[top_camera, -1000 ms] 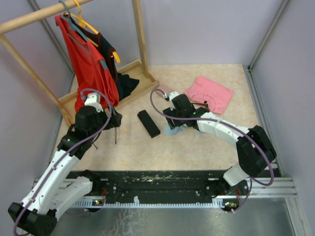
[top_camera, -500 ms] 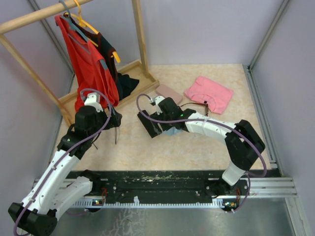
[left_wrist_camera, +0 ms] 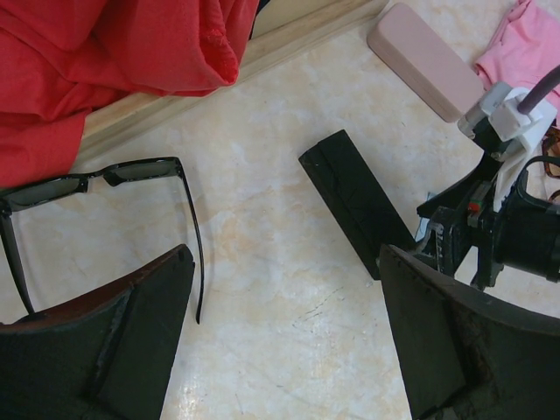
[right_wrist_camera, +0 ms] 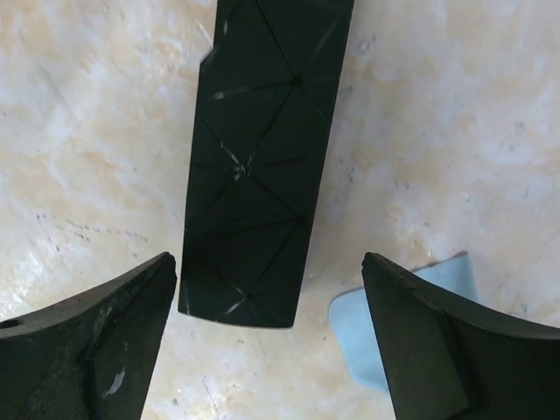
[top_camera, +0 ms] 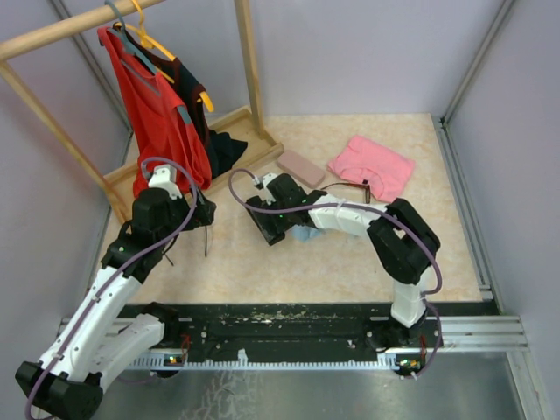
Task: Organize the sunglasses
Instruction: Pick up the sunglasses case from the center of the board.
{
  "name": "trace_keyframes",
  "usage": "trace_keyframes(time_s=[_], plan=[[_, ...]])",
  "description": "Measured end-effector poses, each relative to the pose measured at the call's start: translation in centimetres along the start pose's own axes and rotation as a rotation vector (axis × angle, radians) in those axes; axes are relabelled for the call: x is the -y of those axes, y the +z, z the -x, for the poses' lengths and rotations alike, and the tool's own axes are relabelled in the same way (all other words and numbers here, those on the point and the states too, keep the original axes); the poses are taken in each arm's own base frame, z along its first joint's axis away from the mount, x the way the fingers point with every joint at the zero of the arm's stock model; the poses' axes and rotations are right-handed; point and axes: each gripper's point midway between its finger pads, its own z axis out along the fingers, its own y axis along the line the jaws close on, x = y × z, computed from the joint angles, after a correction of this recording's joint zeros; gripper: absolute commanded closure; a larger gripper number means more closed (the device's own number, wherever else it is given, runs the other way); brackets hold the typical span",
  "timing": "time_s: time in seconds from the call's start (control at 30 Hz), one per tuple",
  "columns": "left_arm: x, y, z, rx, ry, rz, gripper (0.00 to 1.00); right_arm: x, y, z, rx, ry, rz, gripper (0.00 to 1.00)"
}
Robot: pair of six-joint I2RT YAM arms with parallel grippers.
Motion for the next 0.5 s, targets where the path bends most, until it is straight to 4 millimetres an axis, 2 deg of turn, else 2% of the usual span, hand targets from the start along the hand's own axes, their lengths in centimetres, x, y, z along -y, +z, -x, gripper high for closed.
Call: trace_keyframes(time_s=[0.2, 0.5], plan=[[-0.1, 0.0, 0.0, 0.001, -0.003, 0.002, 0.08, -0.5, 1.0, 2.3, 0.029, -0.004, 0.02, 0.13], [-0.2, 0.0, 0.1, 0.003, -0.006, 0.005, 0.08, -0.5, 2.4, 2.3, 0.007, -0.007, 0.02, 0.24]])
